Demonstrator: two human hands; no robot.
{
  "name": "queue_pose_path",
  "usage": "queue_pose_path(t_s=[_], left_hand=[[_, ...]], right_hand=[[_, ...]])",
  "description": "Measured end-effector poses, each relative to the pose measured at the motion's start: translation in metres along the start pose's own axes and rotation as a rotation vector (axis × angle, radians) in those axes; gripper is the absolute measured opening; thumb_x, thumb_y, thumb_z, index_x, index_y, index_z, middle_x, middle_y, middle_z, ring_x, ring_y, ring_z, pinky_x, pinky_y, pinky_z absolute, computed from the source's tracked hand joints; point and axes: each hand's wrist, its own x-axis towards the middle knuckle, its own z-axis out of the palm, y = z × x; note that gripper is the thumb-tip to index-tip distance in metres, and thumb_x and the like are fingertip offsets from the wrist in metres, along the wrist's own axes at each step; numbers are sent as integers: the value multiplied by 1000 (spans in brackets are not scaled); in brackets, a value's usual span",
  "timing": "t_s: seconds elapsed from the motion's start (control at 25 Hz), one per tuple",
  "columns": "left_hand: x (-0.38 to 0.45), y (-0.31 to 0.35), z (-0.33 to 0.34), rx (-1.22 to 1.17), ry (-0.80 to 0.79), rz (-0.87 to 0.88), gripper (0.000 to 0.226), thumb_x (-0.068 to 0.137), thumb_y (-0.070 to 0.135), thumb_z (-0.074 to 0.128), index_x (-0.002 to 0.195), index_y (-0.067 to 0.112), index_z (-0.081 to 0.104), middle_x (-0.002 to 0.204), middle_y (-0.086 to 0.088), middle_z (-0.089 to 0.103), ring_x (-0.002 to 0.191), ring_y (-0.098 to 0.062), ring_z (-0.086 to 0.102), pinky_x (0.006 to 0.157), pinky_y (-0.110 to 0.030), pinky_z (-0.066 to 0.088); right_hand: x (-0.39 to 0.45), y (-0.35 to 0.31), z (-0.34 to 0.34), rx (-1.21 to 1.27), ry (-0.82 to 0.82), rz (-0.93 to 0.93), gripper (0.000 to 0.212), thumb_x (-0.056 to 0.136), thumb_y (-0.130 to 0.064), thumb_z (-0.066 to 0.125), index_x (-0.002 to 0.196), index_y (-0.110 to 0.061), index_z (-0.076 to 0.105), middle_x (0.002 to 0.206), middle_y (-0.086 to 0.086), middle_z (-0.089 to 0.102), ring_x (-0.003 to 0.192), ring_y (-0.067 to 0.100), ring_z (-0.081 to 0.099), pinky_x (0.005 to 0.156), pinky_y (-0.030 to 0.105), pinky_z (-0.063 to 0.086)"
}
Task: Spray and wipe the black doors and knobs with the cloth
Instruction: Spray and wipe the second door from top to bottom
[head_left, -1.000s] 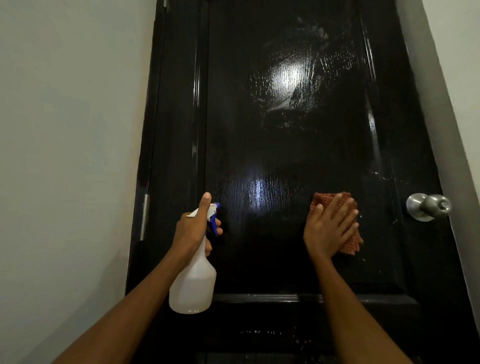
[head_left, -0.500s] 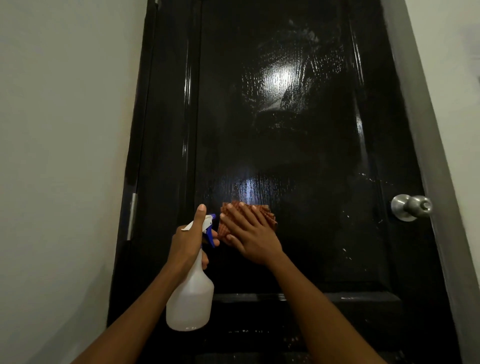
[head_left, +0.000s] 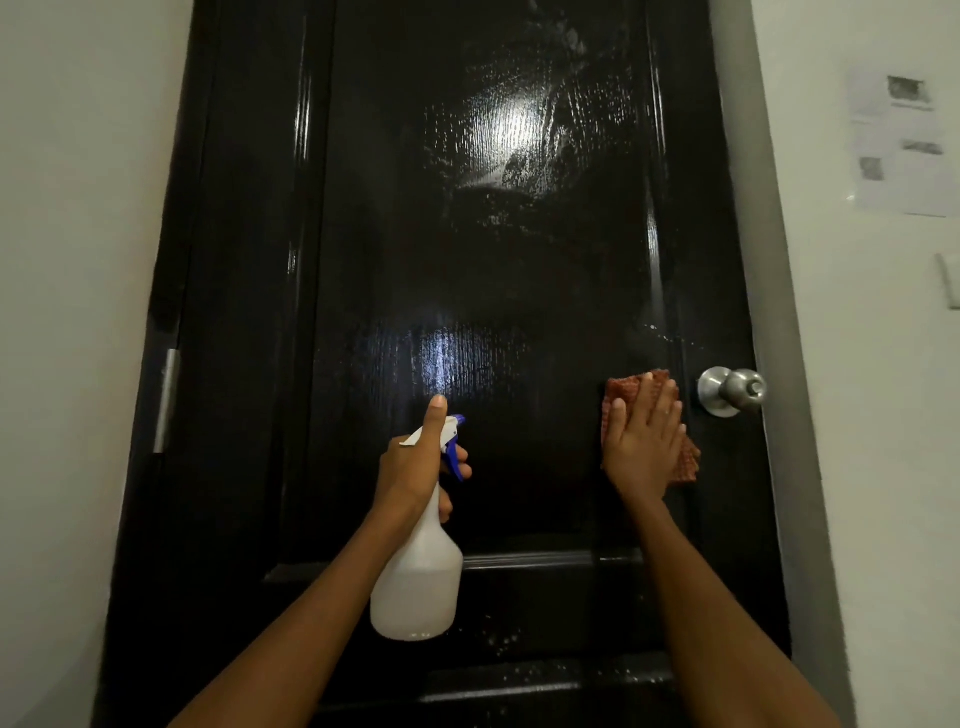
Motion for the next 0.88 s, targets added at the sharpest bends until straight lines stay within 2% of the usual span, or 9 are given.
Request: queue_pose_path(t_s=[0.08,0.16,0.2,0.36,0.44,0.52,0.6,0.76,0.88], left_hand=[[-3,-7,3,22,-20,-6,77,92,71,37,89,3,71,82,-19,74,39,-19,55,39,-26,45],[-5,-15,1,21,-12,-18,80,92,73,36,87,0,71,79,-17,75,40,-22,55,40,-26,46],[-6,-18,0,17,-2,-20,81,92,73,36,86,0,71,78,-16,75,40,-22,55,40,-26,46],[-21,-38,2,45,2,-51,80,92,74,34,87,4,72,79,-13,76,41,-22,57,41,-27,46],[-28,-46,1,42,-4,-61,80,93,72,34,87,2,71,79,-14,76,39,-22,55,41,-27,46],[-31,-50,-2,29,2,-61,80,94,71,34,86,1,71,78,-14,76,38,-23,54,42,-28,47],[-33,-52,-10,39,22,-62,80,93,71,35,86,0,71,78,-14,76,39,-24,53,42,-28,47],[-37,-58,-35,53,46,-68,80,93,72,35,87,0,71,79,-14,75,42,-25,54,43,-28,47],[-44,-70,-58,56,78,-105,80,93,71,36,87,0,71,80,-16,75,43,-25,53,41,-28,46]], right_hand=[[-31,-6,11,54,62,171,65,108,-55,14,163,-29,-9,174,7,-5,160,32,-1,128,54,1],[-62,-24,23,44,59,153,66,108,-54,15,164,-29,-9,174,8,-8,160,34,-4,127,54,-2],[-77,-31,30,9,35,41,66,108,-53,16,165,-28,-6,174,8,-9,160,33,-6,127,53,-3],[-135,6,43,-269,-160,-776,65,109,-52,29,166,-30,8,174,3,-4,160,31,-1,128,49,-1],[-123,38,29,-314,-165,-866,65,109,-52,31,166,-32,8,174,1,-3,160,31,2,129,47,-1],[-112,67,15,-311,-133,-659,64,109,-51,27,166,-31,6,174,1,-3,160,30,1,129,47,0],[-110,85,8,-214,-97,-306,65,109,-51,21,165,-31,-4,174,2,-10,160,27,-6,129,48,-1],[-116,38,20,95,-3,320,64,109,-52,13,159,-31,-19,173,9,-10,160,32,-7,128,53,-3],[-143,-20,42,61,4,299,65,110,-49,16,162,-26,-15,173,12,-11,158,37,-10,127,56,-3]])
